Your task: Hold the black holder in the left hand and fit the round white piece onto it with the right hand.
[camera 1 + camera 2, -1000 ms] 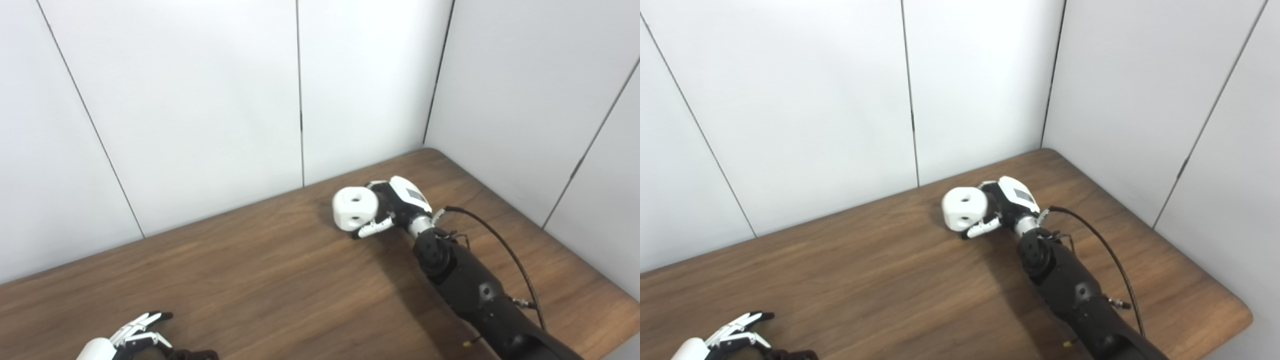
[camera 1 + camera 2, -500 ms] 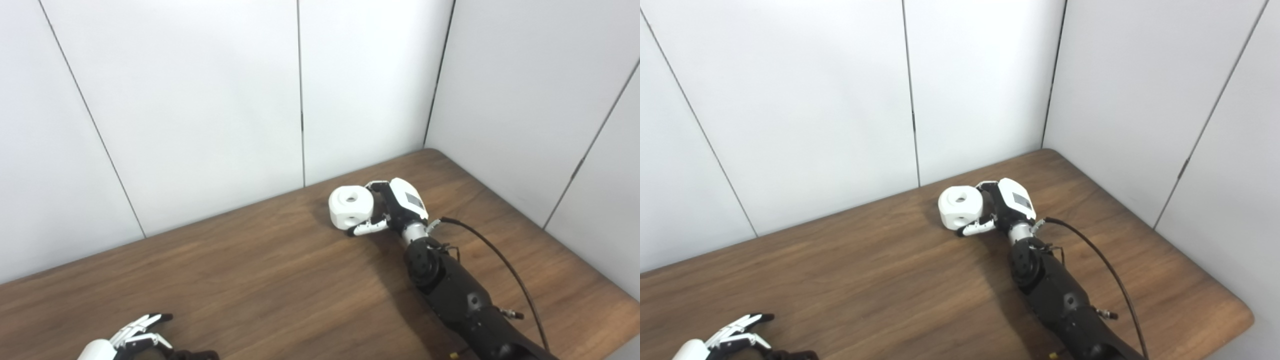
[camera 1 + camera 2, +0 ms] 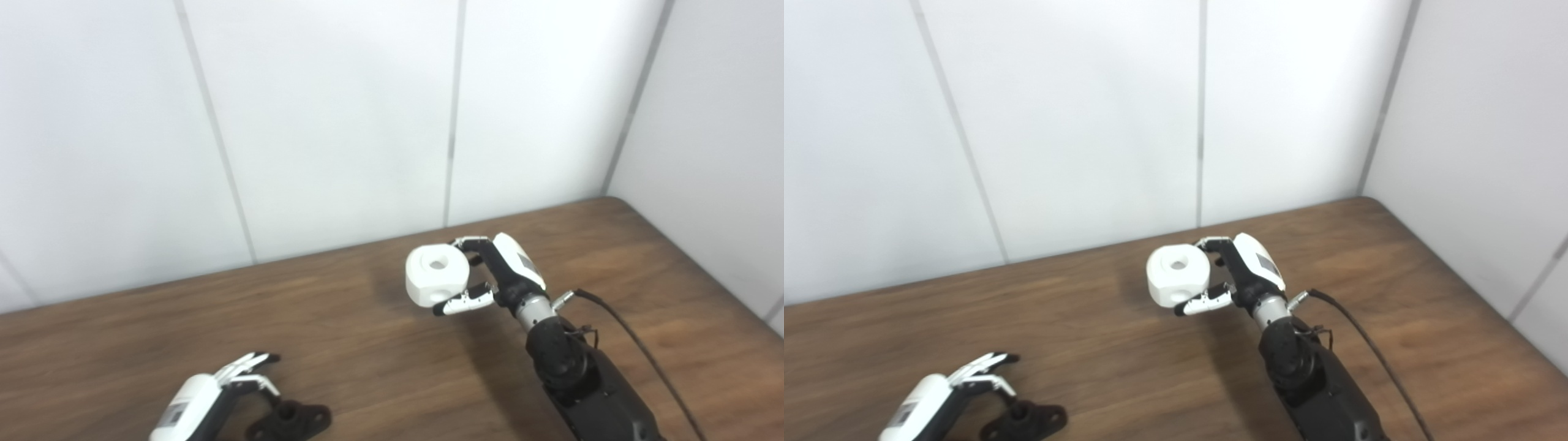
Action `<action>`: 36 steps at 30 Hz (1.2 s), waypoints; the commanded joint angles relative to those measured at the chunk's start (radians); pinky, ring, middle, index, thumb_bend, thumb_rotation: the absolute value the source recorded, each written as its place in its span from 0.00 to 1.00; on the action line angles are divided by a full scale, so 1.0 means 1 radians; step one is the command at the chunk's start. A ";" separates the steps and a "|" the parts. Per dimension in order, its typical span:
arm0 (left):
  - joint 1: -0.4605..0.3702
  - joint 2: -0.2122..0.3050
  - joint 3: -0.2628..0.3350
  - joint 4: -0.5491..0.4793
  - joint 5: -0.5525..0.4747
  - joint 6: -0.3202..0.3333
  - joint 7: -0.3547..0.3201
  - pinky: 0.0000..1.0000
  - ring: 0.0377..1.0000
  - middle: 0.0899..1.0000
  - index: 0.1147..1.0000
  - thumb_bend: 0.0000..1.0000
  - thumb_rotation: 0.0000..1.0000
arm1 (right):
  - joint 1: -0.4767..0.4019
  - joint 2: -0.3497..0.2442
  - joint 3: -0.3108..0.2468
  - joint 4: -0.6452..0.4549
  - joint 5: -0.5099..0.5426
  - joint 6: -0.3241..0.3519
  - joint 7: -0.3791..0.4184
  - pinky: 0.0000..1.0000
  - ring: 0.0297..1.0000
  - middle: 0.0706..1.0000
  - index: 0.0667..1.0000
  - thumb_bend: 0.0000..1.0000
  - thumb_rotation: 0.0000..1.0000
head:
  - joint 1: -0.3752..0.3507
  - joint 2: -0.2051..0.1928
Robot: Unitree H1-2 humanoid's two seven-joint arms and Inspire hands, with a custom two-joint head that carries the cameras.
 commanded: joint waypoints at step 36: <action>-0.011 -0.084 -0.068 0.017 0.069 0.123 -0.044 0.97 0.97 0.91 0.42 0.52 0.05 | 0.078 0.145 0.150 -0.339 -0.023 0.043 0.244 0.70 0.79 0.75 0.44 0.52 0.13 | 0.257 0.095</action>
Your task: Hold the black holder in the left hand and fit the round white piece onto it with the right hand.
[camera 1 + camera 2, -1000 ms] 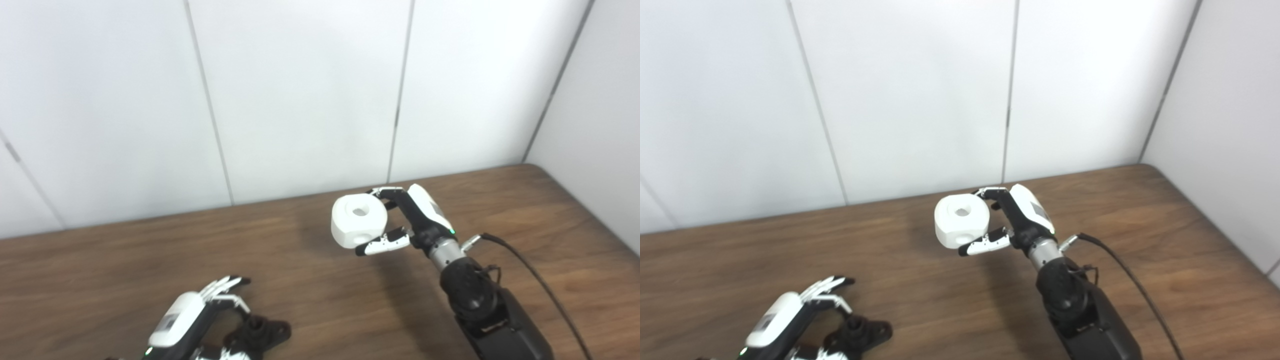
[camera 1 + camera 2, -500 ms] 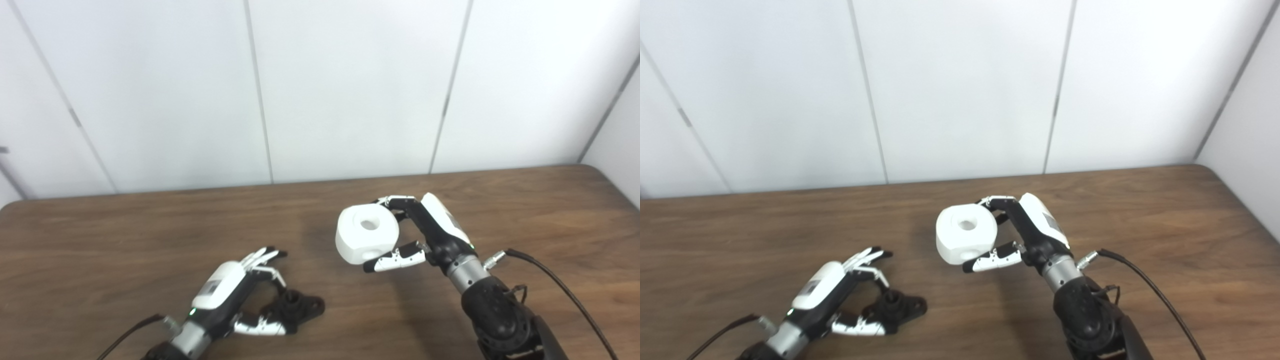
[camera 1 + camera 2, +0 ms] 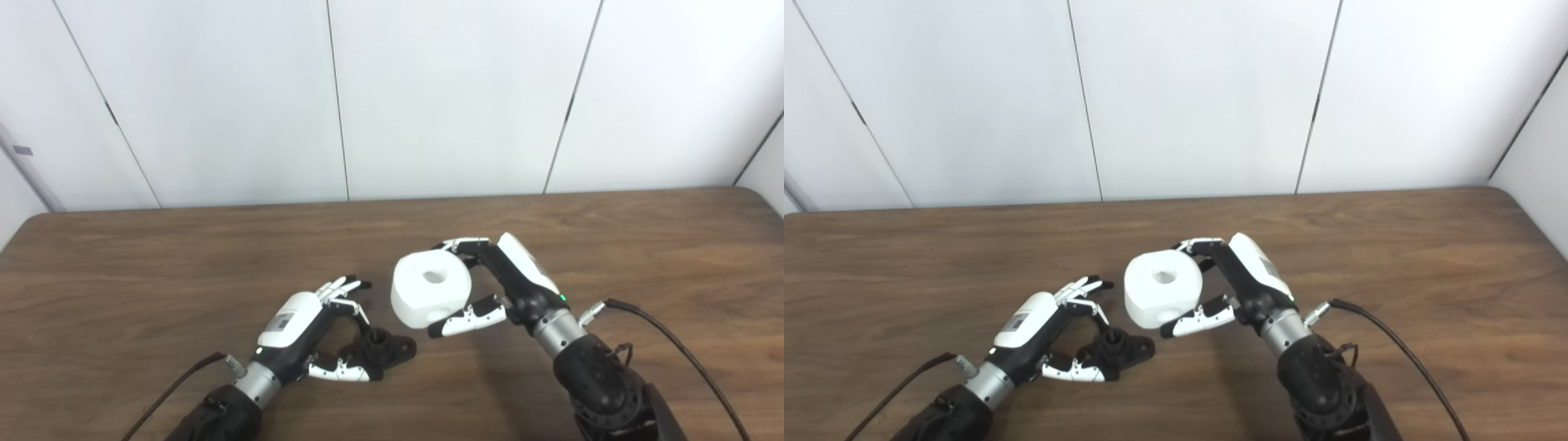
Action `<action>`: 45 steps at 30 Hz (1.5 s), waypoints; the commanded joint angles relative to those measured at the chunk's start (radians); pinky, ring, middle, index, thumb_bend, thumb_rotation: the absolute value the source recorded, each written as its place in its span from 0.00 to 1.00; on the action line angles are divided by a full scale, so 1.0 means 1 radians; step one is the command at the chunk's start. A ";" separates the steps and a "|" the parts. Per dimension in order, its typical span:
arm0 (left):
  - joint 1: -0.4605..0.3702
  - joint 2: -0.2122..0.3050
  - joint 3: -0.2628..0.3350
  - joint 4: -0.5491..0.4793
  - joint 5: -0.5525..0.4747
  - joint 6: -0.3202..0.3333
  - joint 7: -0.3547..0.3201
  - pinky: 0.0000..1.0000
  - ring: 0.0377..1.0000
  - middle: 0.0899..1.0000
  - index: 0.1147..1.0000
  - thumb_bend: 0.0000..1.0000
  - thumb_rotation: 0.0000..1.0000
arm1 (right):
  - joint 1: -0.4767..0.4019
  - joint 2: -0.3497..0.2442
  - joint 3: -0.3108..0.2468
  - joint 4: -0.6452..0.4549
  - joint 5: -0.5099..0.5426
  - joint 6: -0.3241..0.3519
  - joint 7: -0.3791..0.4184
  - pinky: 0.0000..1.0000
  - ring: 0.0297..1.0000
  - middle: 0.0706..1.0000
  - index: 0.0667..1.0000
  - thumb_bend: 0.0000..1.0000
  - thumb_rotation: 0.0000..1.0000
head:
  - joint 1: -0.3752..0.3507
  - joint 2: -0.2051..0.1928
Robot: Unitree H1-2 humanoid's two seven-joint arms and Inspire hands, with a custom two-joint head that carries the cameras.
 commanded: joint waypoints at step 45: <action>0.013 -0.024 -0.061 -0.041 0.040 0.079 -0.052 0.97 0.98 0.92 0.42 0.52 0.06 | -0.069 -0.002 0.125 0.115 -0.055 -0.099 0.048 0.70 0.78 0.75 0.44 0.52 0.13 | 0.032 0.038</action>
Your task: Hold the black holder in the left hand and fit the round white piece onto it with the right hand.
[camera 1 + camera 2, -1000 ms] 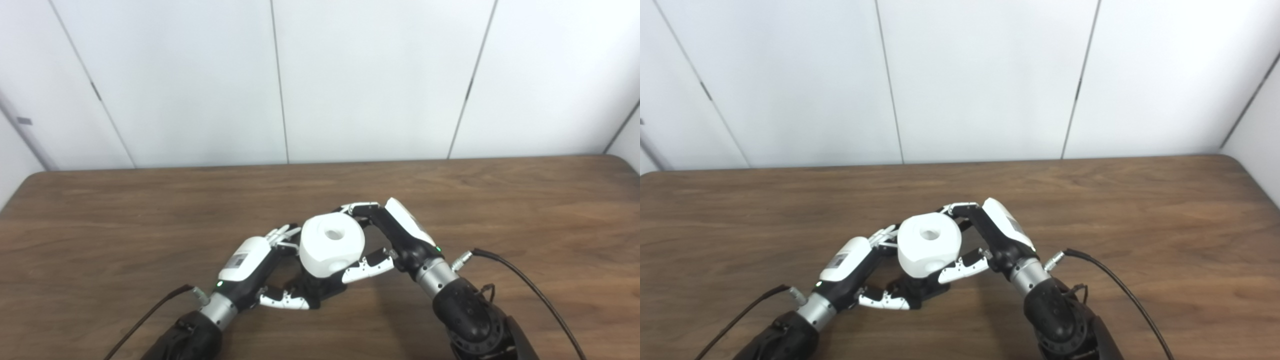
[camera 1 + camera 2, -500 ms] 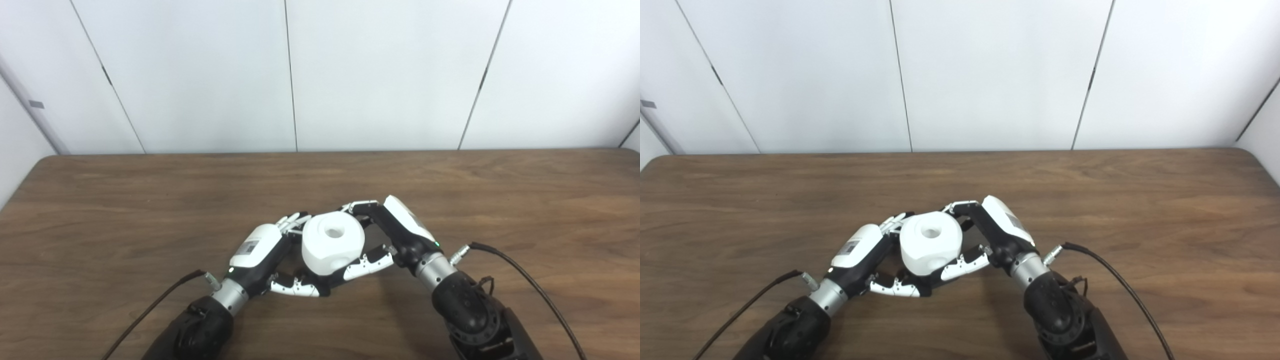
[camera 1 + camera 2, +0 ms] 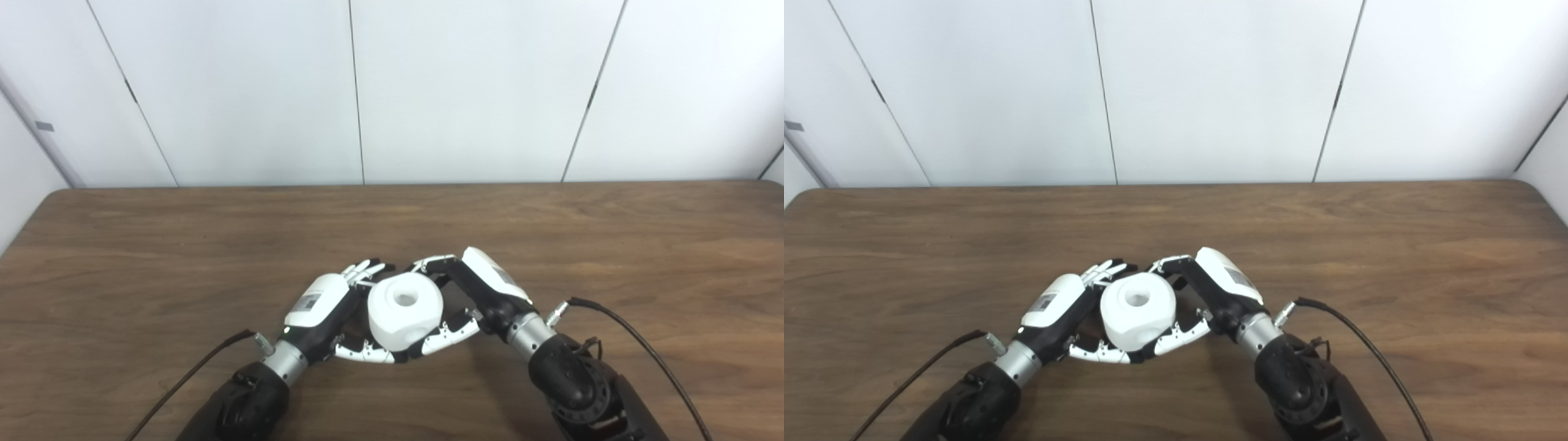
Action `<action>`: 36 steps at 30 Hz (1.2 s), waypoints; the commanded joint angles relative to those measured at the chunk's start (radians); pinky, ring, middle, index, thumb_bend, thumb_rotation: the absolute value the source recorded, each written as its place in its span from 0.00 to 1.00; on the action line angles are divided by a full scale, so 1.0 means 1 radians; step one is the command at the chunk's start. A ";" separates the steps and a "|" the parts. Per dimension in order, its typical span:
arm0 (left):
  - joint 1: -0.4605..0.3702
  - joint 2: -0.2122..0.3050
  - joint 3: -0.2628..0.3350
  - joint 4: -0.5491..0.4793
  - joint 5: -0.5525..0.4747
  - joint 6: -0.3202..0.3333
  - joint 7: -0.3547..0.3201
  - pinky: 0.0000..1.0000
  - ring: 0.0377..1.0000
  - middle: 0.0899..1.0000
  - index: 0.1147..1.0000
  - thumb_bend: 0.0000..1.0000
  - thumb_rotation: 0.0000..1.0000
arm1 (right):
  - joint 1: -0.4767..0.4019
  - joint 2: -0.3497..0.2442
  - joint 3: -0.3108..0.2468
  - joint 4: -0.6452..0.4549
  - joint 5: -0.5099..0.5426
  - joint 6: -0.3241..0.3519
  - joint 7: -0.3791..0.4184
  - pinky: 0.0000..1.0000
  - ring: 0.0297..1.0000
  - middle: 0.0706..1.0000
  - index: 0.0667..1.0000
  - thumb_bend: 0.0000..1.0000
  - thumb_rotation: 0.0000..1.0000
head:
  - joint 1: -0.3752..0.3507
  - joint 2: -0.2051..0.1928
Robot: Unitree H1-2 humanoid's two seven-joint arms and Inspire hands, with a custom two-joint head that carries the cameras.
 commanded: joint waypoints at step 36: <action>0.022 0.011 -0.028 -0.046 0.033 0.044 -0.072 0.98 0.98 0.93 0.42 0.52 0.06 | -0.040 -0.071 -0.033 0.003 -0.038 -0.065 0.025 0.72 0.80 0.74 0.44 0.52 0.13 | 0.000 0.029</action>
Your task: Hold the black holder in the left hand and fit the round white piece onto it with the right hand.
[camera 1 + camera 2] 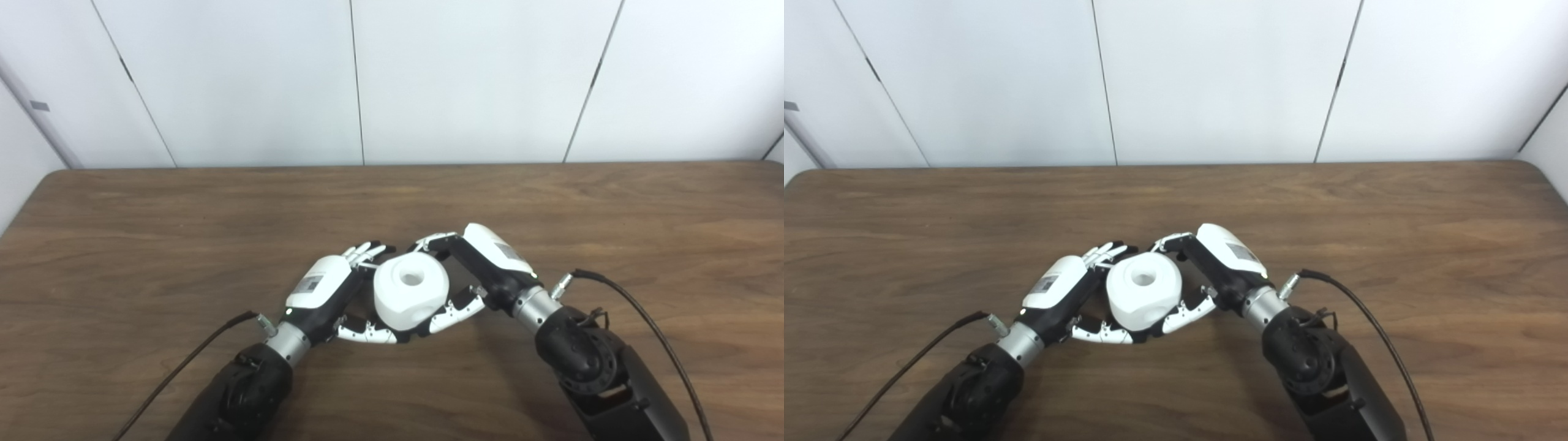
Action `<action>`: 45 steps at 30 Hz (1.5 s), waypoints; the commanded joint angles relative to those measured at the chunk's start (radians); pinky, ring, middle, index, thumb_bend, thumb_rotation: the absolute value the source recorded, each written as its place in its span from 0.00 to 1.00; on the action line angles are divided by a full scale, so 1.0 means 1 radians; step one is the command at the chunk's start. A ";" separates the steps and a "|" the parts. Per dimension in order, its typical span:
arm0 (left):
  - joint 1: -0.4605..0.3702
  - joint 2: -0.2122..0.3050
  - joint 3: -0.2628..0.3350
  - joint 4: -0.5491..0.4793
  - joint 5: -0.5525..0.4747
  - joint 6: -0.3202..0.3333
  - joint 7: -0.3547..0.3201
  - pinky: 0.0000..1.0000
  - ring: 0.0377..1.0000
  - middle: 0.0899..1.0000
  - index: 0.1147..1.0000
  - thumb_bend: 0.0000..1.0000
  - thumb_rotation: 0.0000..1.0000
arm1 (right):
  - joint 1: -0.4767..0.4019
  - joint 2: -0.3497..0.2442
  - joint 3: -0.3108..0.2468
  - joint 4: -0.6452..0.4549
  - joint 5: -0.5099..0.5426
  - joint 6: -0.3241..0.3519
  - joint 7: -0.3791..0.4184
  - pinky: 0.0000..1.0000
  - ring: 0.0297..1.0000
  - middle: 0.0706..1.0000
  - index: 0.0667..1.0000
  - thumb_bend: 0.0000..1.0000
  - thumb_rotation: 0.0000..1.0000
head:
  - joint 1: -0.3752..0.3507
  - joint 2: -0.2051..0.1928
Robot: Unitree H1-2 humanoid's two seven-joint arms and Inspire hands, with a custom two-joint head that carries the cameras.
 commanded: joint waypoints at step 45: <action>0.004 -0.014 -0.008 0.016 0.028 -0.021 -0.041 0.96 0.98 0.92 0.42 0.52 0.06 | -0.021 0.027 0.002 -0.036 -0.020 -0.003 0.025 0.70 0.78 0.73 0.45 0.52 0.13 | 0.019 0.014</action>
